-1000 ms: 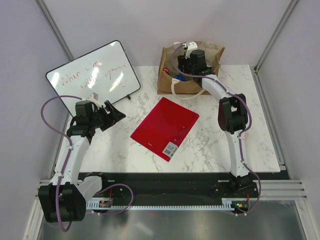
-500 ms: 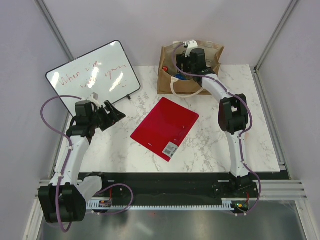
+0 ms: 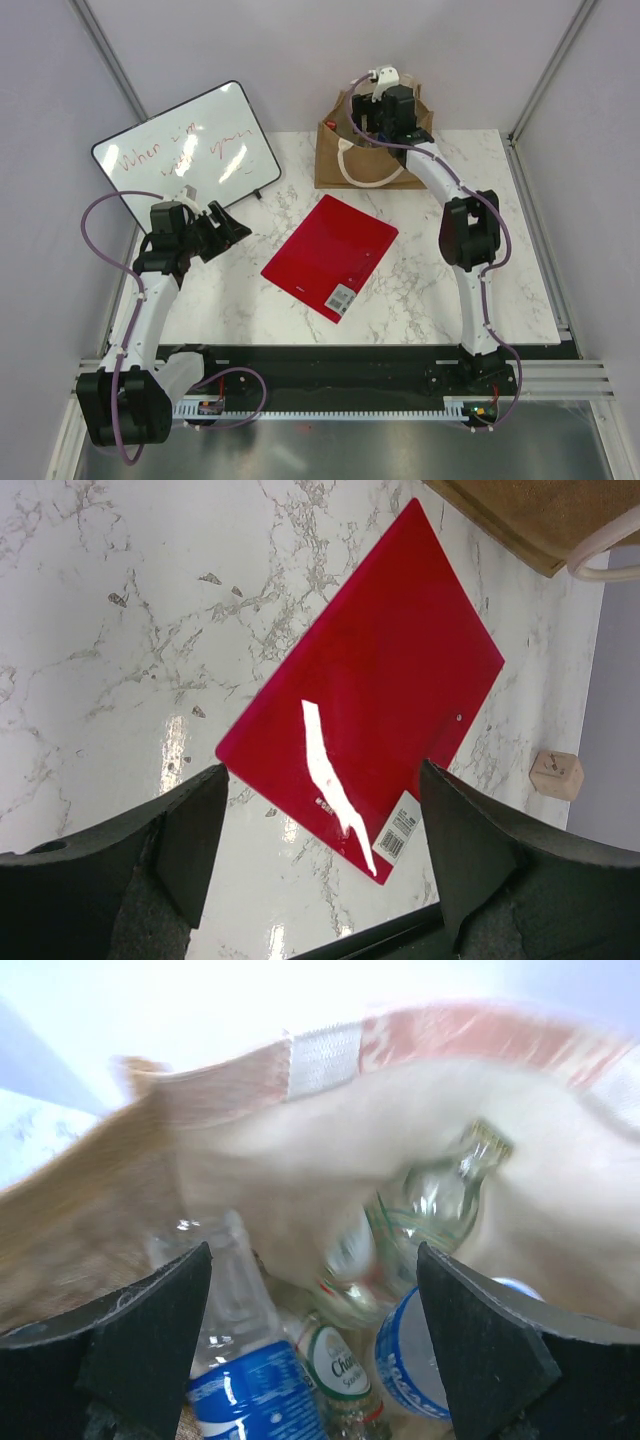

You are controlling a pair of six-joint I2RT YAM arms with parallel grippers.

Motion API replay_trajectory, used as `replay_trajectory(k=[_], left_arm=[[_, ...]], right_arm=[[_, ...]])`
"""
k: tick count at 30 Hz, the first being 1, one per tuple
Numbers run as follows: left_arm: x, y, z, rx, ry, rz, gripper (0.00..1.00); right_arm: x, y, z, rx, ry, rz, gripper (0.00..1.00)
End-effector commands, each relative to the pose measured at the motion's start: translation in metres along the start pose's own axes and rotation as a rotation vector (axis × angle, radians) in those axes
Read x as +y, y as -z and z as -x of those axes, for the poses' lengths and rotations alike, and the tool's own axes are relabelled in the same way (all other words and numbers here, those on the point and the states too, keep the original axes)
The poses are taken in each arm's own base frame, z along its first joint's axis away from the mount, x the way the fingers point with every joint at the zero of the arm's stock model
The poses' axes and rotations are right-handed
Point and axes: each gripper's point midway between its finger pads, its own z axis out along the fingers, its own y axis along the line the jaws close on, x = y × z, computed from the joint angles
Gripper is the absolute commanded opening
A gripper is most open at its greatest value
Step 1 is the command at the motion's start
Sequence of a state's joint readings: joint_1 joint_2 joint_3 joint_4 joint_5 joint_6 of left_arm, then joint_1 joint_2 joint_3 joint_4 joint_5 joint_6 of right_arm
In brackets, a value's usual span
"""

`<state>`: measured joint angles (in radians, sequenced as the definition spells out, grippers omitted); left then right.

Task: Place the beverage into the canvas bag

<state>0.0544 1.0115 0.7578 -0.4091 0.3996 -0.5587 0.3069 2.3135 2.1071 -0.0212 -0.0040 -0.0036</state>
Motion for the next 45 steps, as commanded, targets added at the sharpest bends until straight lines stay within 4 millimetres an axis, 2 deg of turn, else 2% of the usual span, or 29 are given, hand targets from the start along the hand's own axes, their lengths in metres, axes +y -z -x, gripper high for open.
replay_trajectory(k=[1,11,13,14,16,17,19,20,21,22,23,24,25,26,27,28,29,30,31,32,33,34,35,37,38,40,42,45], left_arm=[[-0.010,0.004,0.004,-0.024,-0.056,-0.049,0.84],[-0.009,0.005,0.004,-0.030,-0.057,-0.048,0.84],[-0.009,0.005,0.005,-0.030,-0.059,-0.048,0.84],[-0.009,0.005,0.004,-0.029,-0.061,-0.047,0.84],[-0.013,0.007,0.006,-0.035,-0.070,-0.061,0.84],[-0.014,0.008,0.005,-0.032,-0.081,-0.068,0.84],[-0.023,0.011,0.010,-0.052,-0.103,-0.104,0.84],[-0.027,0.012,0.012,-0.060,-0.111,-0.121,0.84],[-0.033,0.014,0.017,-0.076,-0.115,-0.142,0.85],[-0.041,0.016,0.020,-0.082,-0.107,-0.171,0.86],[-0.049,0.018,0.027,-0.097,-0.110,-0.198,0.87],[-0.063,0.025,0.037,-0.119,-0.123,-0.236,0.88],[-0.075,0.030,0.039,-0.119,-0.134,-0.271,0.89],[-0.086,0.035,0.043,-0.130,-0.155,-0.296,1.00],[-0.104,0.048,0.055,-0.167,-0.192,-0.333,1.00],[-0.120,0.054,0.051,-0.163,-0.237,-0.376,1.00],[-0.131,0.062,0.053,-0.172,-0.266,-0.403,1.00],[-0.148,0.077,0.059,-0.202,-0.308,-0.445,1.00],[-0.160,0.086,0.055,-0.200,-0.344,-0.479,1.00],[-0.169,0.093,0.055,-0.205,-0.367,-0.501,1.00],[-0.182,0.109,0.056,-0.229,-0.402,-0.538,1.00],[-0.191,0.118,0.050,-0.216,-0.441,-0.586,1.00],[-0.197,0.126,0.047,-0.221,-0.463,-0.613,1.00],[-0.203,0.146,0.039,-0.242,-0.511,-0.662,1.00],[-0.201,0.150,0.035,-0.249,-0.521,-0.663,1.00],[-0.198,0.163,0.030,-0.284,-0.541,-0.662,1.00],[-0.193,0.164,0.026,-0.286,-0.541,-0.648,1.00],[-0.186,0.165,0.021,-0.273,-0.534,-0.624,1.00]], right_arm=[[0.004,0.027,0.087,-0.177,0.006,0.009,0.91],[0.011,0.045,0.108,-0.200,0.018,0.018,0.91],[0.017,0.058,0.121,-0.220,0.016,0.026,0.90],[0.014,0.070,0.139,-0.250,0.001,0.008,0.91],[0.017,0.083,0.145,-0.241,-0.002,0.008,0.90],[0.018,0.100,0.158,-0.247,-0.032,0.004,0.90],[0.025,0.116,0.163,-0.231,-0.058,0.008,0.91],[0.024,0.137,0.171,-0.220,-0.070,-0.009,0.91],[0.031,0.149,0.173,-0.209,-0.117,-0.008,0.93],[0.035,0.155,0.158,-0.166,-0.141,-0.007,0.98],[0.043,0.180,0.165,-0.160,-0.172,0.010,0.98],[0.055,0.193,0.162,-0.142,-0.204,0.054,0.98],[0.062,0.200,0.143,-0.094,-0.223,0.071,0.98],[0.067,0.228,0.152,-0.104,-0.243,0.088,0.98],[0.080,0.242,0.149,-0.095,-0.257,0.117,0.98],[0.088,0.248,0.125,-0.042,-0.292,0.125,0.98],[0.092,0.274,0.134,-0.069,-0.311,0.150,0.98],[0.103,0.287,0.130,-0.060,-0.330,0.180,0.98],[0.109,0.293,0.110,-0.014,-0.377,0.189,0.98],[0.109,0.315,0.114,-0.031,-0.414,0.201,0.98],[0.109,0.323,0.109,-0.022,-0.437,0.202,0.98],[0.105,0.326,0.092,0.008,-0.453,0.172,0.98],[0.098,0.343,0.091,0.002,-0.487,0.149,0.98],[0.078,0.353,0.077,0.011,-0.499,0.048,0.98],[0.070,0.367,0.072,0.025,-0.510,0.014,0.98],[0.061,0.378,0.065,0.041,-0.502,-0.027,0.98],[0.048,0.393,0.056,0.059,-0.497,-0.087,0.98],[0.042,0.406,0.050,0.072,-0.482,-0.104,0.98]])
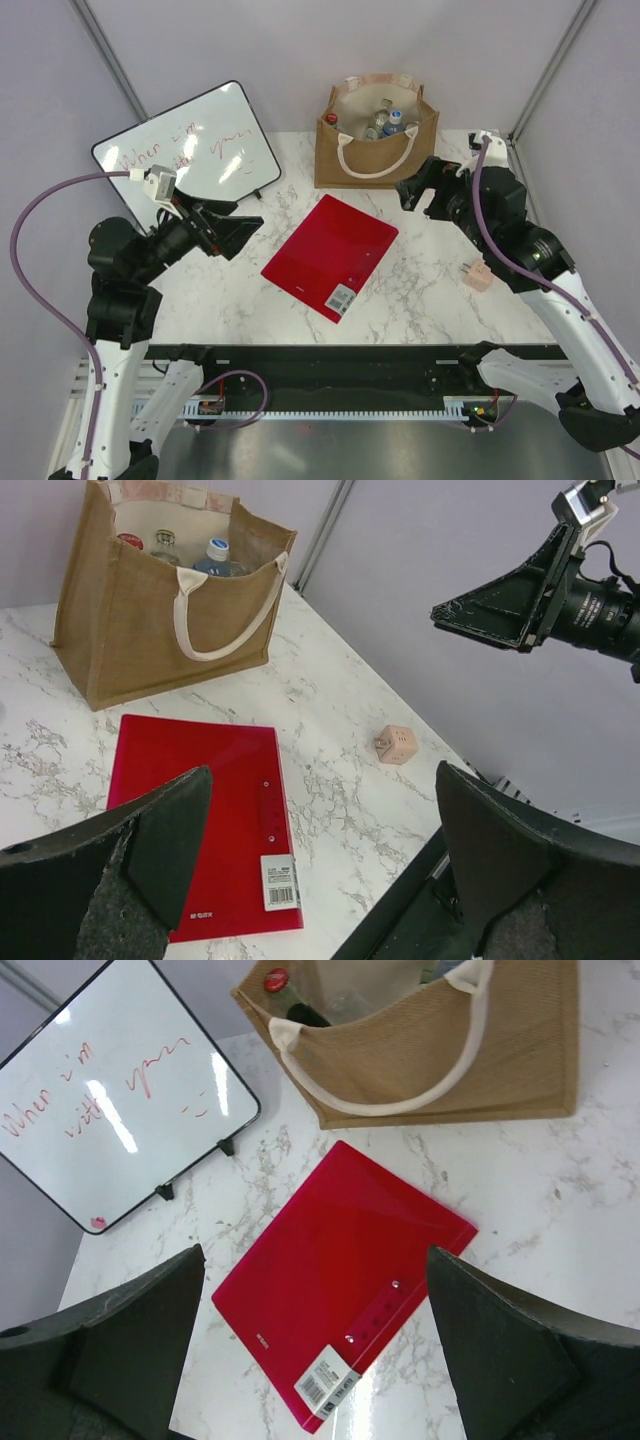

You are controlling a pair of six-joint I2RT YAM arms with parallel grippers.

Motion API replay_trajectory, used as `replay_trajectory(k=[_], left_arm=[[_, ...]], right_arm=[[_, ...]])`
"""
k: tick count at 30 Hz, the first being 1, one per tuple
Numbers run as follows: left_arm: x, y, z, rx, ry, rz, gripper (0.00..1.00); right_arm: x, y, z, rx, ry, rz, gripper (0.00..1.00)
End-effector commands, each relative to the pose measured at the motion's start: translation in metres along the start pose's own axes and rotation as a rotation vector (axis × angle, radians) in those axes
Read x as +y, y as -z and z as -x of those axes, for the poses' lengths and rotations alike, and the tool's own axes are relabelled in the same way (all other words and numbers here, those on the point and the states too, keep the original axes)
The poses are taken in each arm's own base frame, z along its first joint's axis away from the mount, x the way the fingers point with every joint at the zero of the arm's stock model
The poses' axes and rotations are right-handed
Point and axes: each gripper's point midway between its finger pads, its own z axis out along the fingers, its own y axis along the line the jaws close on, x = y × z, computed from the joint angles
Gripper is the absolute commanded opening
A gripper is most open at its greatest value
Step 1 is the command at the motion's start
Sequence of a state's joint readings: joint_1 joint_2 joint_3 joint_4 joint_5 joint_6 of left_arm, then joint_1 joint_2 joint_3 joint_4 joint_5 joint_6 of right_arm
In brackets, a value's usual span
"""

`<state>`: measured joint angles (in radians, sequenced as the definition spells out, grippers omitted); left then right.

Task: Place the beverage into the canvas bag

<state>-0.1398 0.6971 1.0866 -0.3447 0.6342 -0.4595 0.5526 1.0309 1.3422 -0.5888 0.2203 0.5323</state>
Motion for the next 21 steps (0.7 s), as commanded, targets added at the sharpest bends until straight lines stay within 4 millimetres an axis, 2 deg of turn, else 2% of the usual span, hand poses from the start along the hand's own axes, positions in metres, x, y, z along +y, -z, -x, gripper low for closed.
replay_trajectory(k=[1,5,11,21], left_arm=[[0.005,0.005,-0.016,0.048,-0.023,0.016,1.00],[0.007,0.010,-0.014,0.030,-0.041,0.048,1.00],[0.010,0.013,-0.012,0.023,-0.051,0.071,1.00],[0.008,0.016,-0.006,0.003,-0.064,0.083,1.00]], right_arm=[[-0.027,0.023,-0.006,0.006,-0.011,-0.110,0.98],[-0.031,0.028,-0.005,-0.007,0.005,-0.114,0.98],[-0.018,0.030,0.000,-0.023,0.052,-0.027,0.98],[-0.015,0.036,0.005,-0.053,0.045,-0.003,0.98]])
